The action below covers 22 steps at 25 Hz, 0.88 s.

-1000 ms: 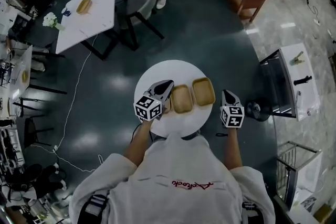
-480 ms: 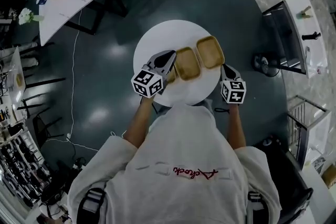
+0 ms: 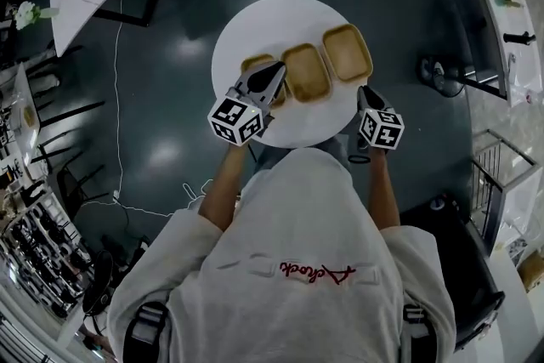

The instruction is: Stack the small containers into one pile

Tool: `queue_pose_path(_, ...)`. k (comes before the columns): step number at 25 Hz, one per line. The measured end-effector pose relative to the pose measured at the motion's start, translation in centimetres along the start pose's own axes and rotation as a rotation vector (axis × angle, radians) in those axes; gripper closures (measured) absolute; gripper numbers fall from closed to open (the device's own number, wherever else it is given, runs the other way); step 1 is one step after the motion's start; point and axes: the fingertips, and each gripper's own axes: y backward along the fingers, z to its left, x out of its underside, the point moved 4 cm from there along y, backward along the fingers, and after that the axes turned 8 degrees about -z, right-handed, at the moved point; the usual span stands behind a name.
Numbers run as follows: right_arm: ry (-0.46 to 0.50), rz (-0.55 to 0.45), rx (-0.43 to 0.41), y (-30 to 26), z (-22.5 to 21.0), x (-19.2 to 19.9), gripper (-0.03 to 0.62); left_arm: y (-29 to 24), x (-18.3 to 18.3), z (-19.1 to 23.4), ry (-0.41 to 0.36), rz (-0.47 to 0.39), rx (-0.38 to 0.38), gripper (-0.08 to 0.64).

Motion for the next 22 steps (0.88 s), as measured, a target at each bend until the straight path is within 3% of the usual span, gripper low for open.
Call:
queue_pose_path(3,-0.074,0.007,-0.026,-0.7,0.0,0.7,0.485,0.1,0.5,0.0,-0.003,0.007,-0.006,0.548)
queue_pose_path(5,-0.144,-0.006,-0.027,-0.9,-0.2,0.9,0.469,0.3,0.8,0.0,-0.003,0.01,-0.01,0.549)
queue_pose_path(19,-0.795,-0.121,0.023,-3.0,-1.7,1.9,0.466,1.6,0.3,0.1,-0.013,-0.016,-0.034,0.548)
queue_pose_path(22,-0.892,-0.153,0.018,-3.2,-1.8,2.0,0.498,2.1,0.2,0.5,-0.012,-0.022,-0.045,0.549)
